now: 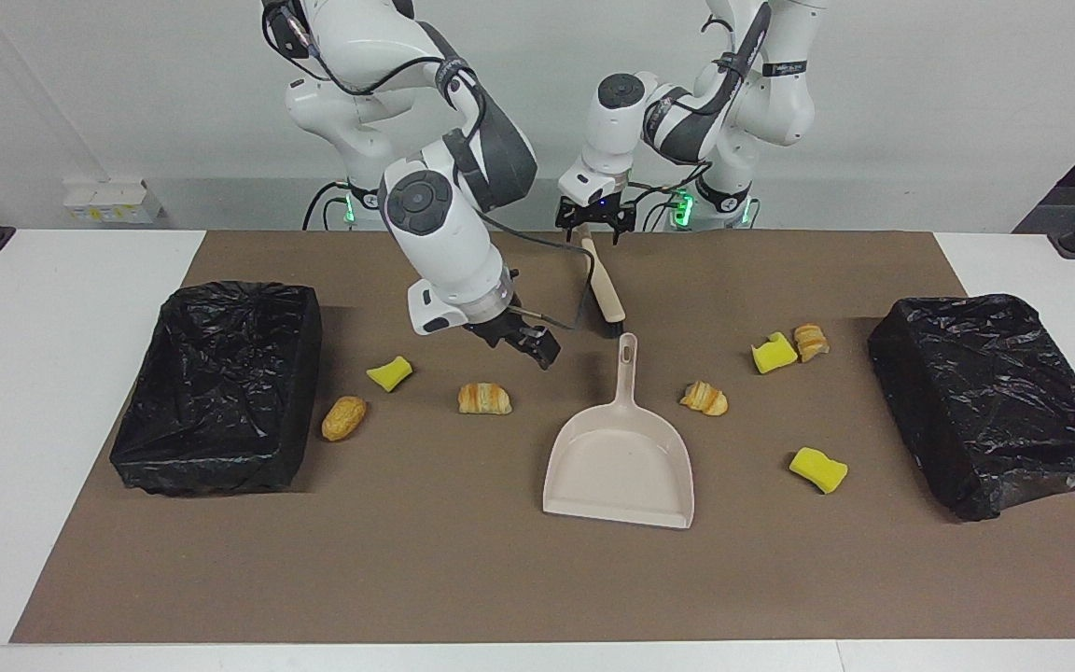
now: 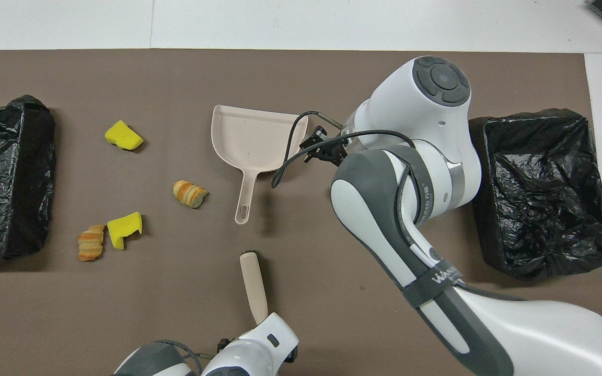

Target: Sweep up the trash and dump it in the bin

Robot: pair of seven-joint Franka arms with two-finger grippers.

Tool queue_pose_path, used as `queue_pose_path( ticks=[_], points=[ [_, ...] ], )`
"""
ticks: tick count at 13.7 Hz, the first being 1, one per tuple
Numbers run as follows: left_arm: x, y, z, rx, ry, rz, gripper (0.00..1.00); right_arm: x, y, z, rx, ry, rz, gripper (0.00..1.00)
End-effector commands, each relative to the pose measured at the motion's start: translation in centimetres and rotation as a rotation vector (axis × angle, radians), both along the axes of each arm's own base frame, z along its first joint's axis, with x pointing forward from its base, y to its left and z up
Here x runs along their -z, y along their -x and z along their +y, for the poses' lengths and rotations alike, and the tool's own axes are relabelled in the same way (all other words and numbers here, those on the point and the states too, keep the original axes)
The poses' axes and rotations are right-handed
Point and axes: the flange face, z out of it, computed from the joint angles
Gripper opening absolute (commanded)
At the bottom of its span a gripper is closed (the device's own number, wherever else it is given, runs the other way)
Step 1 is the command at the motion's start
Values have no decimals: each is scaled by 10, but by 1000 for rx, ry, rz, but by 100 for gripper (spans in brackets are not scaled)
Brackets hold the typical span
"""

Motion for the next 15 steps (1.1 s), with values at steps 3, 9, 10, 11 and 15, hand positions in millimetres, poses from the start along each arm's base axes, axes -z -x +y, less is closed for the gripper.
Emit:
queue_pose_path(
  ticks=[3, 9, 10, 11, 15],
  points=[
    [13, -2, -2, -60, 27, -10, 62, -1, 0, 19, 39, -22, 0, 100],
    [9, -6, 1, -59, 14, 4, 0, 5, -11, 54, 119, -41, -26, 100],
    [1, -9, 4, -57, 2, 17, 0, 7, -14, 56, 122, -31, -18, 100],
    [-10, -19, 10, -72, -13, 26, 0, 16, -15, 57, 125, -21, -6, 100],
    [-50, -62, 68, 8, -73, 40, 0, 30, -19, 84, 153, 9, 2, 100]
  ],
)
